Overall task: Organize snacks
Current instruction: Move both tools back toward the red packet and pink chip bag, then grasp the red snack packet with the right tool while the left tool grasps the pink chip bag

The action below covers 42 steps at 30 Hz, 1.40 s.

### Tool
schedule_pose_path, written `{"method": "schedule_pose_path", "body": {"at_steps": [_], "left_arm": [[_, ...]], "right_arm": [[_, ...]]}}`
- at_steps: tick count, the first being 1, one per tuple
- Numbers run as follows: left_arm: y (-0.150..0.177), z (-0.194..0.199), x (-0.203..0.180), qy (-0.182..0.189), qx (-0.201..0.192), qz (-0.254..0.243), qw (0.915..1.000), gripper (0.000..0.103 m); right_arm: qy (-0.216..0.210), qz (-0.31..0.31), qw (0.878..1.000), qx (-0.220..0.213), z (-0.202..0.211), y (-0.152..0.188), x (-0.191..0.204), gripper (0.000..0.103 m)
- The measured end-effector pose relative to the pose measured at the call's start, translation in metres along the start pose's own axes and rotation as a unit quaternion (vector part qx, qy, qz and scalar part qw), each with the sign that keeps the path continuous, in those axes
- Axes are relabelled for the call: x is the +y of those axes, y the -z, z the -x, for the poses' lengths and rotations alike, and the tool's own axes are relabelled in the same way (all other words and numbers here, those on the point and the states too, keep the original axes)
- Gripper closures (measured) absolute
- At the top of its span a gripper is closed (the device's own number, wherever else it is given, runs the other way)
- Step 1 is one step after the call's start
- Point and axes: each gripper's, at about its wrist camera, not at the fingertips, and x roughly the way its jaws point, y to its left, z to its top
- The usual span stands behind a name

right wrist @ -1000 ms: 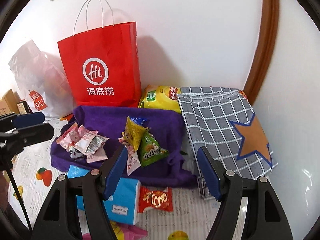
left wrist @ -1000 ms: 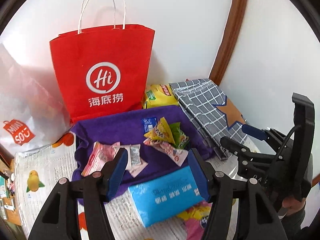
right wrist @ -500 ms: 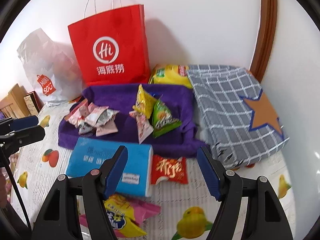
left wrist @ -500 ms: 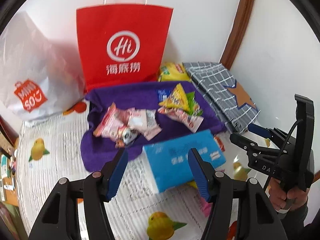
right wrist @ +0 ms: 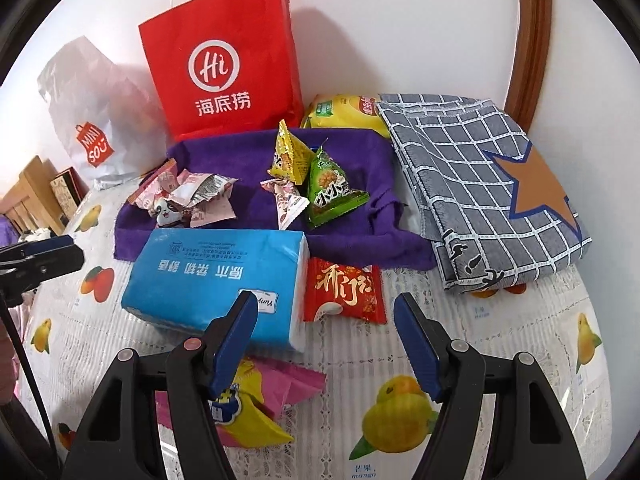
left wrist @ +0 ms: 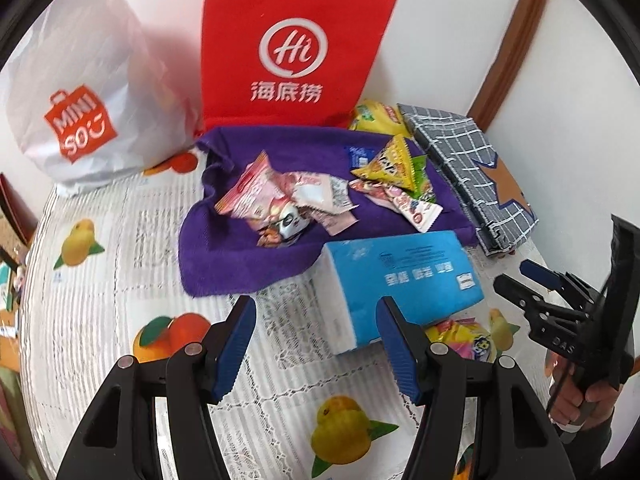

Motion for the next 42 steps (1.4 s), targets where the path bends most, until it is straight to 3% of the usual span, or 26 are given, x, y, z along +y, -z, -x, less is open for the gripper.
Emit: {"method": "schedule_pose_path", "body": {"at_steps": [5,8,12,17,22,27,29,36,42], "left_arm": [[0.005,0.005,0.005,-0.003,-0.003,0.015,0.9999,0.043],[0.006,0.008,0.006,-0.004,-0.006,0.020,0.9998,0.043],[0.009,0.013,0.005,-0.007,-0.007,0.022,0.9997,0.043],[0.016,0.017,0.005,-0.019,-0.005,0.023,0.9995,0.043],[0.019,0.016,0.005,-0.024,-0.003,0.031,0.9992,0.043],[0.017,0.009,0.002,-0.034,0.002,0.036,0.9988,0.043],[0.015,0.007,0.002,-0.038,0.003,0.039,0.9985,0.043],[0.008,-0.002,0.004,-0.052,0.005,0.049,0.9974,0.043],[0.007,-0.011,0.005,-0.053,0.014,0.053,0.9971,0.043]], "right_arm": [[-0.034,0.003,0.999,0.012,-0.001,0.010,0.006,0.032],[-0.077,0.000,0.997,0.020,-0.001,0.014,0.017,0.032],[-0.066,0.034,0.997,0.036,-0.011,0.022,0.042,0.032],[-0.087,0.042,0.995,0.036,-0.010,0.031,0.047,0.031],[-0.070,0.022,0.997,0.002,0.002,0.021,0.017,0.031],[-0.020,-0.011,1.000,-0.006,-0.010,0.004,-0.022,0.034],[-0.018,-0.028,0.999,-0.001,-0.021,-0.004,-0.036,0.041],[-0.051,-0.034,0.998,0.025,-0.058,-0.022,-0.041,0.041],[-0.039,-0.006,0.998,0.059,-0.088,-0.020,-0.032,0.041]]}}
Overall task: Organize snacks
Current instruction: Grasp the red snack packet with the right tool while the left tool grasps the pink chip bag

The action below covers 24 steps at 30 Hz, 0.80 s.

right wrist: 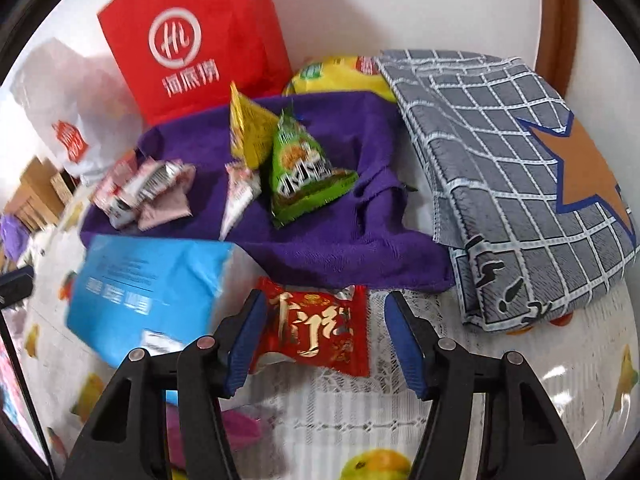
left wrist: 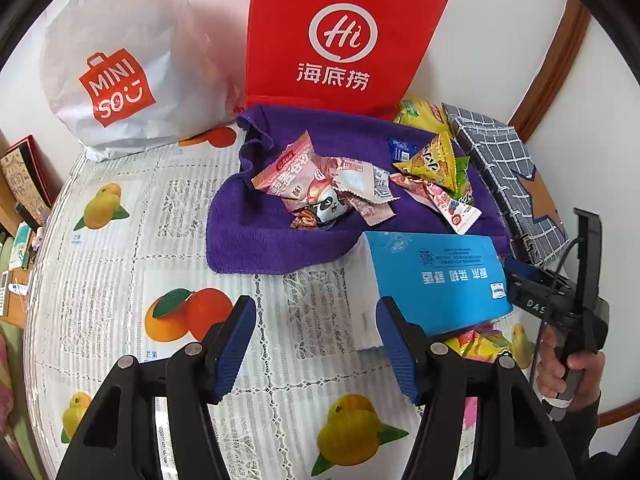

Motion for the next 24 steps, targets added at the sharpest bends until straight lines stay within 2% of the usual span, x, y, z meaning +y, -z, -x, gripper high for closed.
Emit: {"method": "schedule_pose_path", "body": {"at_steps": [6,9,12,13,14,15,24], "left_arm": [[0.001,-0.001,-0.001,-0.001,0.002,-0.001,1.0000,0.043],[0.005,0.001,-0.002,0.001,0.004,-0.003,1.0000,0.043],[0.010,0.002,-0.005,0.010,0.005,-0.006,0.9999,0.043],[0.012,0.003,-0.007,0.015,0.005,-0.007,0.9999,0.043],[0.013,0.003,-0.009,0.021,0.006,-0.008,0.9997,0.043],[0.015,0.004,-0.014,0.033,0.006,-0.011,0.9994,0.043],[0.029,-0.007,-0.082,0.128,0.031,-0.052,0.9899,0.040]], "right_arm": [[-0.023,-0.030,0.999,0.008,-0.011,0.002,-0.010,0.038],[-0.021,-0.009,1.000,0.006,-0.009,0.004,-0.006,0.038],[-0.026,-0.005,1.000,0.004,-0.008,0.007,-0.008,0.043],[-0.028,-0.002,1.000,0.002,-0.007,0.008,-0.008,0.049],[-0.030,0.000,1.000,0.002,-0.006,0.009,-0.009,0.062],[-0.028,0.002,1.000,0.005,-0.005,0.011,-0.010,0.065],[-0.038,-0.006,0.999,-0.032,0.033,0.027,-0.030,0.067]]}}
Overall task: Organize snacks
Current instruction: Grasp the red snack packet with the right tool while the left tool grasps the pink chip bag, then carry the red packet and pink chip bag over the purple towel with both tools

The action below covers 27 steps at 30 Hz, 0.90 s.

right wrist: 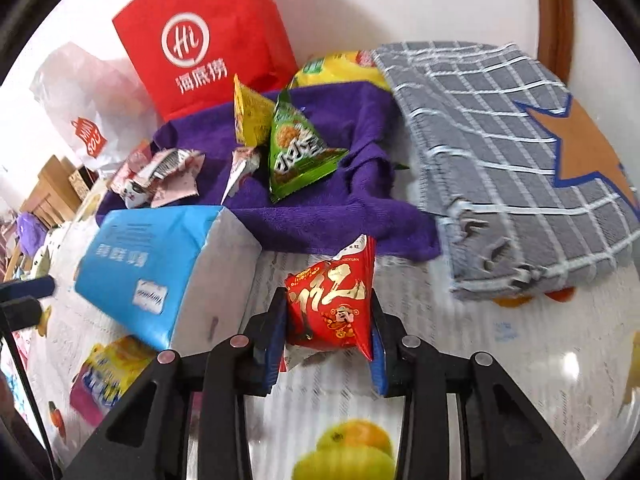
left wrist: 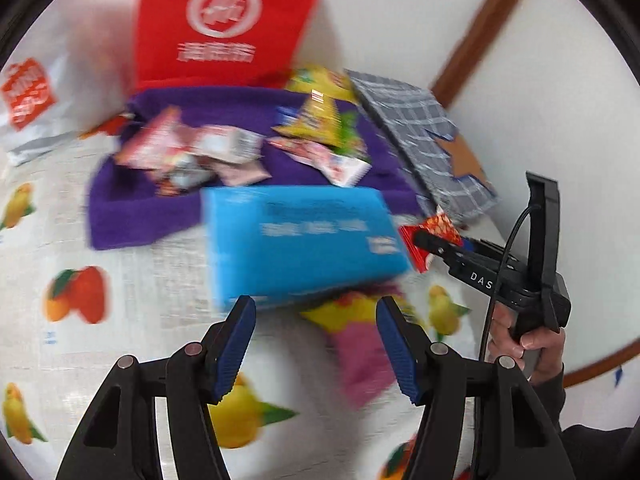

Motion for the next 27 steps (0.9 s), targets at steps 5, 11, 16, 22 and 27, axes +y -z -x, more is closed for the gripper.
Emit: {"method": "schedule_pose_path", "body": {"at_steps": [5,11,16,22,27], "left_arm": [[-0.001,-0.029,-0.023,-0.005,0.027,-0.008,0.9996,0.035],[0.002,-0.066,-0.044,-0.027,0.065,-0.022,0.9973,0.019],[0.012,-0.082,-0.055,-0.018,0.092,-0.040,0.9948,0.033],[0.016,-0.064,-0.049,0.008,0.066,-0.029,0.9973,0.048],[0.013,-0.026,-0.044,0.025,0.032,-0.037,0.9985,0.048]], "right_arm": [[0.025,0.002,0.999,-0.020,0.038,0.015,-0.018,0.067],[0.037,0.003,0.999,-0.029,0.065,0.036,-0.029,0.067],[0.036,0.005,0.999,-0.025,0.068,0.045,-0.028,0.067],[0.031,0.006,0.999,-0.026,0.071,0.048,-0.023,0.067],[0.023,0.017,0.999,-0.041,0.079,0.038,-0.008,0.067]]}}
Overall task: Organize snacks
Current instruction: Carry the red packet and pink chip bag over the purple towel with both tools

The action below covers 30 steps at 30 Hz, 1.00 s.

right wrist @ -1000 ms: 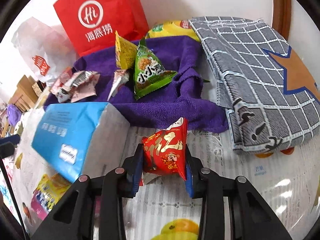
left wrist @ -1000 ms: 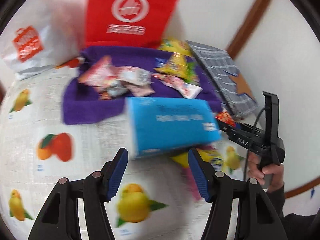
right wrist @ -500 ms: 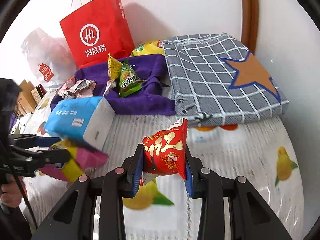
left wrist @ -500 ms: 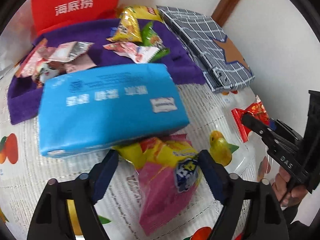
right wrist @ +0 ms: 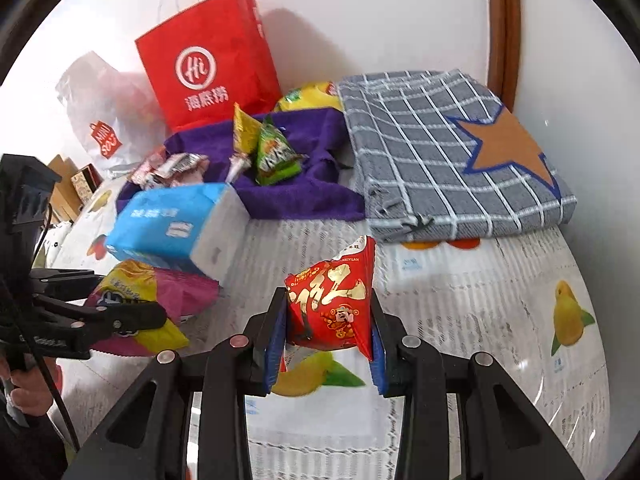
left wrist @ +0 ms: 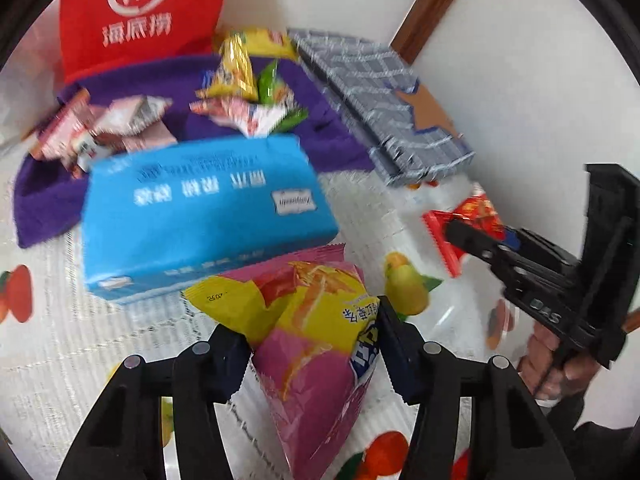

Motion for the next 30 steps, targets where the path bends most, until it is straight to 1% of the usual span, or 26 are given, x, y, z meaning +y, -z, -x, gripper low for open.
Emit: {"method": "schedule_pose_path", "body": {"at_steps": [3,5,8,11,13,18,22,26,30], "left_arm": [[-0.008,0.020,0.002,0.002,-0.022,0.000,0.9998,0.048],[-0.017,0.036,0.007,0.000,-0.039,0.003,0.9993,0.048],[-0.036,0.056,0.020,-0.021,-0.063,0.006,0.9978,0.048],[-0.063,0.067,0.039,-0.055,-0.081,0.018,0.9951,0.048],[-0.077,0.071,0.052,-0.063,-0.088,0.024,0.9938,0.048],[-0.114,0.066,0.081,-0.105,-0.106,0.033,0.9883,0.048],[-0.136,0.052,0.100,-0.102,-0.106,0.043,0.9882,0.048],[-0.153,0.032,0.119,-0.100,-0.101,0.057,0.9882,0.048],[-0.162,0.013,0.128,-0.096,-0.090,0.062,0.9893,0.048]], "right_arm": [[-0.004,0.009,1.000,-0.012,0.002,-0.016,0.011,0.067],[-0.009,0.013,1.000,-0.021,0.002,-0.033,0.019,0.067],[-0.015,0.021,0.999,-0.032,-0.004,-0.060,0.032,0.067],[-0.022,0.029,0.999,-0.037,-0.013,-0.085,0.044,0.067],[-0.031,0.035,0.998,-0.040,-0.023,-0.103,0.053,0.067],[-0.043,0.049,0.997,-0.034,-0.053,-0.136,0.070,0.067],[-0.061,0.060,0.996,-0.012,-0.084,-0.150,0.083,0.067],[-0.074,0.079,0.994,0.009,-0.112,-0.148,0.096,0.067],[-0.065,0.083,0.994,0.030,-0.138,-0.145,0.096,0.067]]}}
